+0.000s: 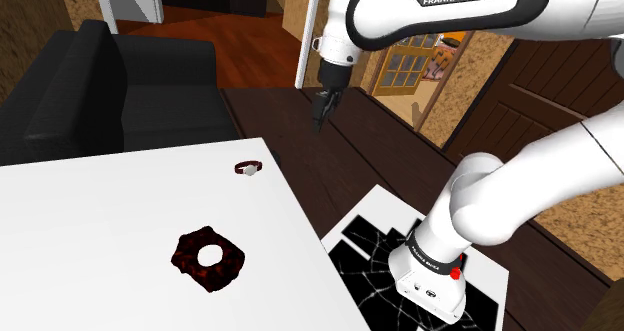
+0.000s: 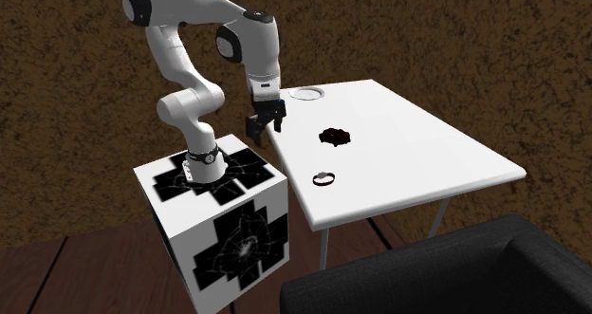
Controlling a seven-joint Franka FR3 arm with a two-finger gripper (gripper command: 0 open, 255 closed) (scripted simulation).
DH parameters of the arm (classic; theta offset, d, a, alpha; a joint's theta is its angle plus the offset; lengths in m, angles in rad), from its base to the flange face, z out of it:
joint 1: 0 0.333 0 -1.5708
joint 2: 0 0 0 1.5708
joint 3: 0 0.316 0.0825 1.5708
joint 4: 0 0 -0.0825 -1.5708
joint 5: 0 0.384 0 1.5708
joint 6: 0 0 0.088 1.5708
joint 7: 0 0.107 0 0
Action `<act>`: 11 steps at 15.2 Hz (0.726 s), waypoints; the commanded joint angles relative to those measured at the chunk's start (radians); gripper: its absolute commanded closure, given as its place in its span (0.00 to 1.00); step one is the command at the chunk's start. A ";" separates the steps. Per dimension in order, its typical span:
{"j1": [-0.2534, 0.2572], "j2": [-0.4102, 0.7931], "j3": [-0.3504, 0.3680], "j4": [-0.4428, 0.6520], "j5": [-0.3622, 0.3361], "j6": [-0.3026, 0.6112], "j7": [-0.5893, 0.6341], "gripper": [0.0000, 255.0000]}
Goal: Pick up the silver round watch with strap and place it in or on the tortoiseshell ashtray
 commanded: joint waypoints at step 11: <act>0.125 0.345 0.103 0.109 -0.076 0.351 -0.228 0.00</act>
